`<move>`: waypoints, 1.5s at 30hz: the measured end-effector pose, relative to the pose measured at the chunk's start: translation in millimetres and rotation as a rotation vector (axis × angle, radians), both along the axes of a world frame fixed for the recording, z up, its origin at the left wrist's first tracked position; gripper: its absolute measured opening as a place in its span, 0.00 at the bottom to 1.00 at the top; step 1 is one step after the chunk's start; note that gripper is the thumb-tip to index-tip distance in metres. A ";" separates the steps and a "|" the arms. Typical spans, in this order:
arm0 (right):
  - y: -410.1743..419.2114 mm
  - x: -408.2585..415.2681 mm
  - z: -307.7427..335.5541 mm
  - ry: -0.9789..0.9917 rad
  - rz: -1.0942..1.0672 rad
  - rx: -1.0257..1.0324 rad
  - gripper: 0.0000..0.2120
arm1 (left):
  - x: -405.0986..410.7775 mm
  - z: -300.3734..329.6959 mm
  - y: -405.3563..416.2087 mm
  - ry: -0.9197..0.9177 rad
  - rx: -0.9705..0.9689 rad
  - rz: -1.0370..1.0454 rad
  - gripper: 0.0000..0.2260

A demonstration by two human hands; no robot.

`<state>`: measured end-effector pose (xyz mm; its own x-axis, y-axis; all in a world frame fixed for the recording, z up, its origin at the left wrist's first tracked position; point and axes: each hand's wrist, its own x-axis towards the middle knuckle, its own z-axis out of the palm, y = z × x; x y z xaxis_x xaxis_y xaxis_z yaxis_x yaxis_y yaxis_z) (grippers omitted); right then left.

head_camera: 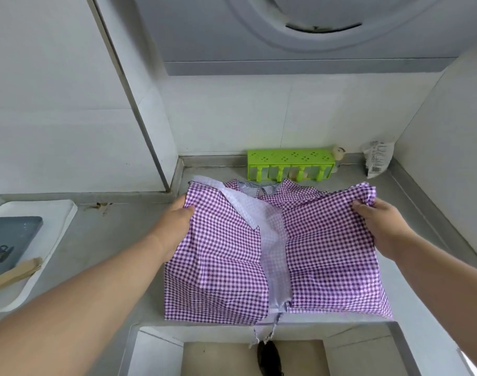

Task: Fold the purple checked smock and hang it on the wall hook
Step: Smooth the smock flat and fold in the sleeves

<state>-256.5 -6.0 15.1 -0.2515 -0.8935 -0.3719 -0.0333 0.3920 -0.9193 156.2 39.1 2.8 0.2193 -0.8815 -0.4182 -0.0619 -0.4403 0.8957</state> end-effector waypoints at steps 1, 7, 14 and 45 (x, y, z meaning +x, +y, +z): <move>-14.9 0.0 -3.4 -0.016 0.002 0.005 0.06 | -1.9 -2.0 -9.9 0.001 0.001 0.016 0.18; -96.6 -7.2 -32.7 -0.016 0.052 0.028 0.04 | -3.4 -23.4 -66.2 -0.089 0.048 0.079 0.17; -166.2 -5.5 -77.1 0.012 0.063 0.091 0.01 | 8.5 -50.3 -111.1 -0.191 0.094 0.094 0.18; -150.4 31.9 -165.2 1.144 1.032 -0.008 0.36 | -6.5 -144.4 -91.8 -1.212 0.042 -0.739 0.22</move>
<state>-224.6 -156.5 -150.0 0.3195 -0.8535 -0.4117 -0.9441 -0.2492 -0.2160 149.8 -52.7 -141.7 -0.0435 -0.9412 -0.3351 -0.9939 0.0067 0.1103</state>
